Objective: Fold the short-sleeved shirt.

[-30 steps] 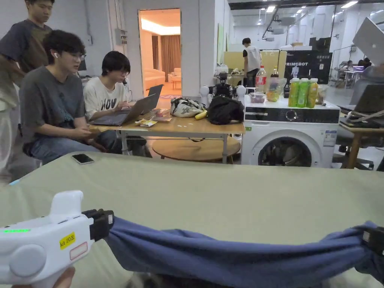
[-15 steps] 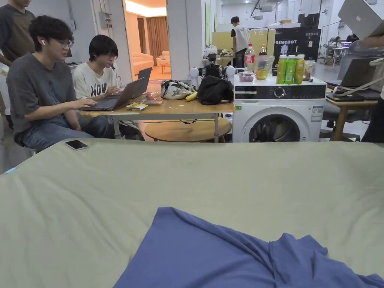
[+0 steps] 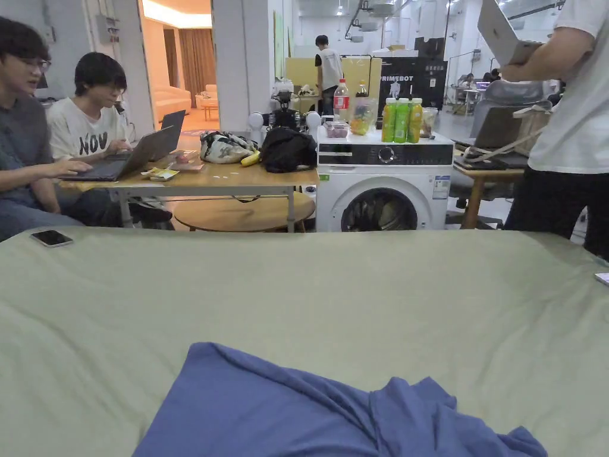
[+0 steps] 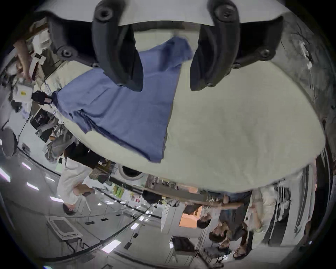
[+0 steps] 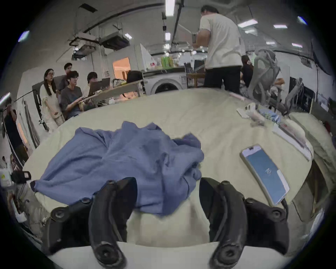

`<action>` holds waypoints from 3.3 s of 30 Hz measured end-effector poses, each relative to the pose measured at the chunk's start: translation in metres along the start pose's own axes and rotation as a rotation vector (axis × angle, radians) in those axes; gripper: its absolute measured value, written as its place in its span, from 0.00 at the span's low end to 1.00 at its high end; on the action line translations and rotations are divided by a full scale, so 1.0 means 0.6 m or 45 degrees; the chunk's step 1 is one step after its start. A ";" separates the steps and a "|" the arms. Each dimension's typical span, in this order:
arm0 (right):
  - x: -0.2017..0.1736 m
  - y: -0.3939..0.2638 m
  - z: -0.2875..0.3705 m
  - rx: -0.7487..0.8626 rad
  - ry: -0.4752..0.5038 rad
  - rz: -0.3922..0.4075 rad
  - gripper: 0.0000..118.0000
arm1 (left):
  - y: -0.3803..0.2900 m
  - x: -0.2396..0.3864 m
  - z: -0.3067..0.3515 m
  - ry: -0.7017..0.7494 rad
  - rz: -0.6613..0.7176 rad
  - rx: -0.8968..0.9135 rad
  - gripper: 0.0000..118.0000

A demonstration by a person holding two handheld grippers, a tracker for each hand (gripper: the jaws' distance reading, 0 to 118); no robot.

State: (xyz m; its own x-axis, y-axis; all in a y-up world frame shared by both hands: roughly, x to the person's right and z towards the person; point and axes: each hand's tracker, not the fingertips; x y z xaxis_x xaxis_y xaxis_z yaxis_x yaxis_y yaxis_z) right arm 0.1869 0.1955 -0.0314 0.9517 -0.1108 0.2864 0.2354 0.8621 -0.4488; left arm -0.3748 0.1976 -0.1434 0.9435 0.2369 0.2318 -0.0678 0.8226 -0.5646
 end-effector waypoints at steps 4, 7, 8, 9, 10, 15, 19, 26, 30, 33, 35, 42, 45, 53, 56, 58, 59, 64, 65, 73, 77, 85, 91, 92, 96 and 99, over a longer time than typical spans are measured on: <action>-0.030 0.025 0.011 0.098 0.050 0.083 0.61 | 0.042 0.066 0.008 -0.049 -0.161 0.126 0.46; -0.058 0.043 0.017 0.129 0.114 0.080 0.61 | 0.070 0.119 0.009 -0.071 -0.259 0.217 0.46; -0.066 0.048 0.018 0.135 0.132 0.082 0.61 | 0.076 0.137 0.009 -0.062 -0.295 0.247 0.46; -0.075 0.053 0.020 0.134 0.148 0.084 0.61 | 0.082 0.154 0.009 -0.052 -0.325 0.260 0.46; -0.081 0.057 0.020 0.127 0.160 0.082 0.61 | 0.087 0.165 0.009 -0.048 -0.338 0.249 0.46; -0.098 0.059 0.023 0.113 0.208 0.071 0.13 | 0.093 0.190 0.009 -0.150 -0.300 0.232 0.05; -0.100 0.054 0.026 0.096 0.205 0.100 0.00 | 0.088 0.198 0.013 -0.141 -0.324 0.218 0.00; -0.103 0.050 0.027 0.094 0.231 0.101 0.00 | 0.082 0.178 0.020 -0.154 -0.273 0.193 0.00; -0.102 0.045 0.025 0.087 0.240 0.121 0.00 | 0.068 0.145 0.022 -0.129 -0.217 0.170 0.00; -0.098 0.035 0.023 0.070 0.250 0.117 0.00 | 0.058 0.112 0.018 -0.109 -0.108 0.123 0.00; -0.097 0.029 0.018 0.056 0.251 0.100 0.00 | 0.056 0.106 0.019 -0.107 -0.106 0.127 0.00; -0.088 0.022 0.014 0.034 0.261 0.052 0.00 | 0.111 0.113 -0.036 -0.120 -0.131 0.100 0.10; -0.073 0.021 0.015 0.027 0.246 0.046 0.00 | 0.147 0.121 -0.088 -0.158 -0.136 0.058 0.43; -0.017 0.010 -0.007 -0.040 0.197 -0.058 0.00 | 0.284 0.125 -0.331 -0.122 -0.110 -0.129 0.69; 0.002 0.008 -0.021 -0.076 0.164 -0.082 0.00 | 0.327 0.122 -0.434 -0.023 -0.113 -0.192 0.69; 0.013 0.008 -0.031 -0.094 0.141 -0.094 0.00 | 0.342 0.123 -0.492 -0.001 -0.129 -0.259 0.69; 0.018 0.009 -0.036 -0.097 0.122 -0.104 0.00 | 0.344 0.120 -0.520 0.001 -0.093 -0.284 0.69; 0.039 0.014 -0.043 -0.098 0.116 -0.148 0.00 | 0.325 0.099 -0.617 0.110 0.021 -0.444 0.67; 0.045 0.013 -0.042 -0.101 0.116 -0.147 0.00 | 0.319 0.099 -0.623 0.096 0.014 -0.452 0.57; 0.067 0.035 -0.054 -0.117 0.046 -0.143 0.00 | 0.293 0.148 -0.636 0.139 -0.244 -0.481 0.00; 0.095 0.076 -0.097 -0.141 -0.049 -0.202 0.22 | 0.292 0.147 -0.643 0.162 -0.296 -0.482 0.00; 0.142 0.097 -0.235 -0.310 -0.035 -0.453 0.50 | 0.288 0.163 -0.628 0.175 -0.318 -0.508 0.00; 0.098 0.098 -0.259 -0.388 -0.054 -0.163 0.38 | 0.286 0.162 -0.620 0.183 -0.335 -0.484 0.00; 0.096 0.096 -0.263 -0.410 -0.014 -0.159 0.09 | 0.286 0.165 -0.618 0.190 -0.337 -0.483 0.00; 0.103 0.117 -0.232 -0.348 -0.010 -0.192 0.01 | 0.301 0.169 -0.557 0.151 -0.307 -0.334 0.00; 0.100 0.164 -0.162 -0.171 -0.011 -0.145 0.01 | 0.330 0.178 -0.452 0.082 -0.370 -0.063 0.00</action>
State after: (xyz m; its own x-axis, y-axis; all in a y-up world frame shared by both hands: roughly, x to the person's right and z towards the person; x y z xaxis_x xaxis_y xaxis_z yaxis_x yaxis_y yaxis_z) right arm 0.2863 0.2256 -0.1405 0.9157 -0.1990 0.3491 0.3664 0.7704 -0.5218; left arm -0.1992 0.2455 -0.4451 0.9397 -0.0395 0.3398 0.2228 0.8243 -0.5204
